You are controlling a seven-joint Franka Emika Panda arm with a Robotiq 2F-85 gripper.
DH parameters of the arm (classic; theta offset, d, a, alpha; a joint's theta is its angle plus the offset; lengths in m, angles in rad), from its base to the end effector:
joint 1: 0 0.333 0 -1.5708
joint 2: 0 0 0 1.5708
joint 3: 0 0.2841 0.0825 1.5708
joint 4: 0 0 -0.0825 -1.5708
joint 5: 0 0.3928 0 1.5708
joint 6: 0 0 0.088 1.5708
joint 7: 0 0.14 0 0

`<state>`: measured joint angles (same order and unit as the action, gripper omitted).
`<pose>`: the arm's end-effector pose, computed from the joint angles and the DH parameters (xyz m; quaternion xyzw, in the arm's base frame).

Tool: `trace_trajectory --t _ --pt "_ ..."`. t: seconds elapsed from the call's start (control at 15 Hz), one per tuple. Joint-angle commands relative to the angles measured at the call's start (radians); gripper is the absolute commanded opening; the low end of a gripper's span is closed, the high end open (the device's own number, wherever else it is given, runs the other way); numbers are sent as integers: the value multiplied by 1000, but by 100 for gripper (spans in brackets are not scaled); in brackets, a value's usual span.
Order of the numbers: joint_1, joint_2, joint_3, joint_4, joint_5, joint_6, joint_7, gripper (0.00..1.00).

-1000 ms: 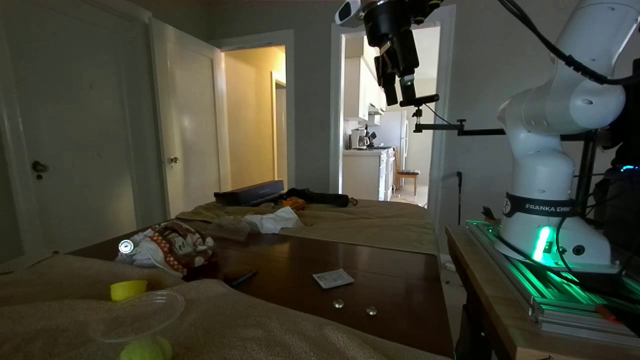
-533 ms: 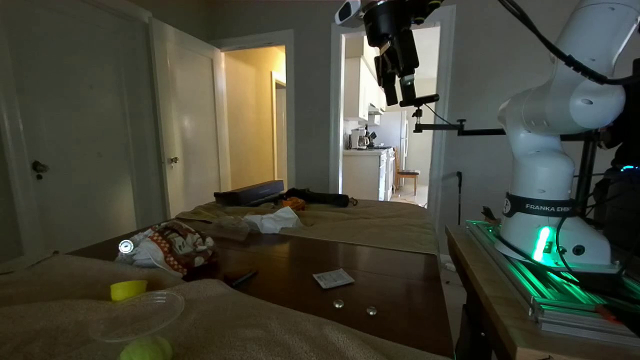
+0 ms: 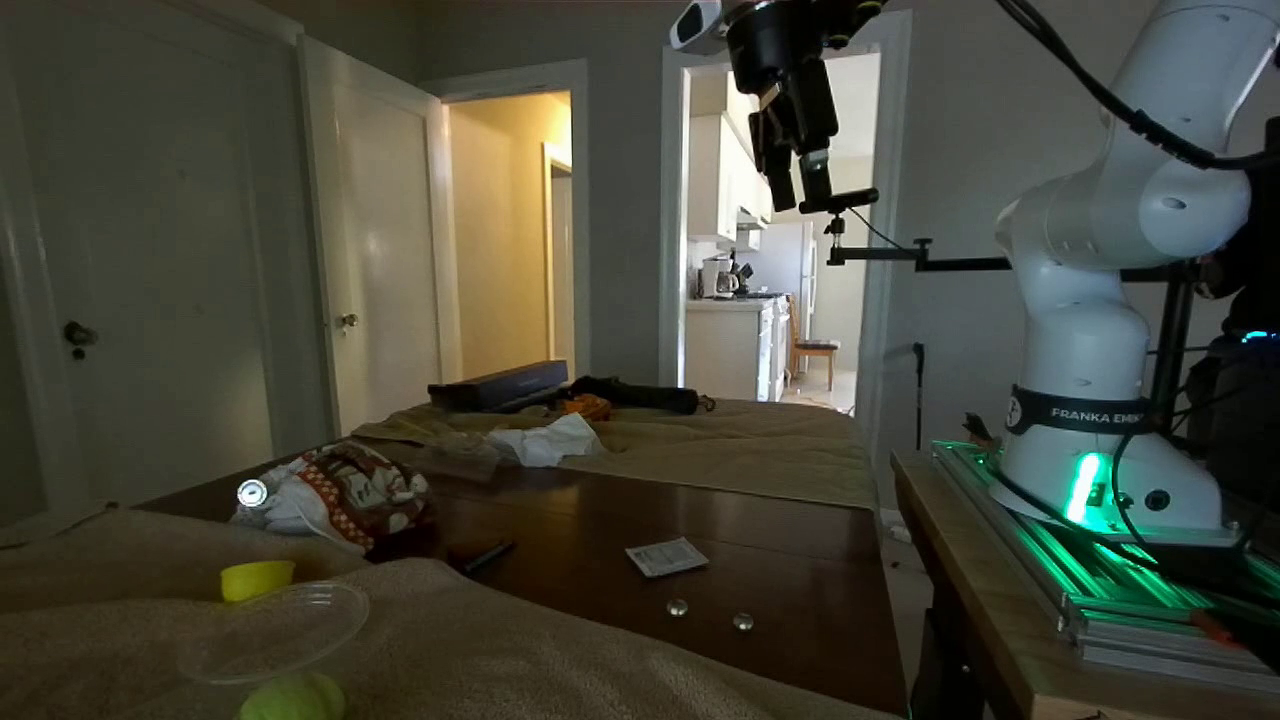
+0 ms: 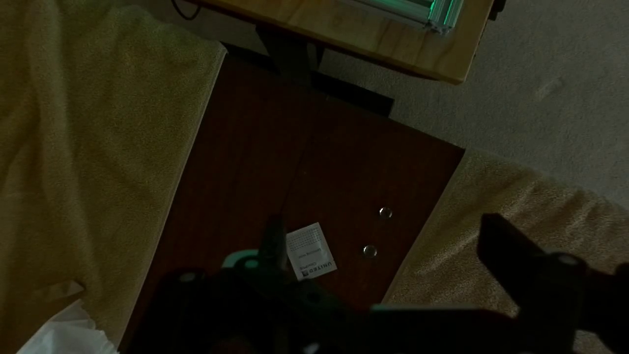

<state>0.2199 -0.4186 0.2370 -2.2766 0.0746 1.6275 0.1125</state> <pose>0.3675 0.1934 0.4322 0.9816 0.1483 -0.1122 0.0428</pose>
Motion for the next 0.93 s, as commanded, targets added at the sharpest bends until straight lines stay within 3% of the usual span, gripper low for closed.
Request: trace_trajectory --t 0.0,0.47,0.87 --pt "-2 1 2 2 0 -2 0 100" --pt "-7 -16 -6 -11 -4 9 -4 100" --pt "-29 -119 -102 -106 14 86 -115 100"
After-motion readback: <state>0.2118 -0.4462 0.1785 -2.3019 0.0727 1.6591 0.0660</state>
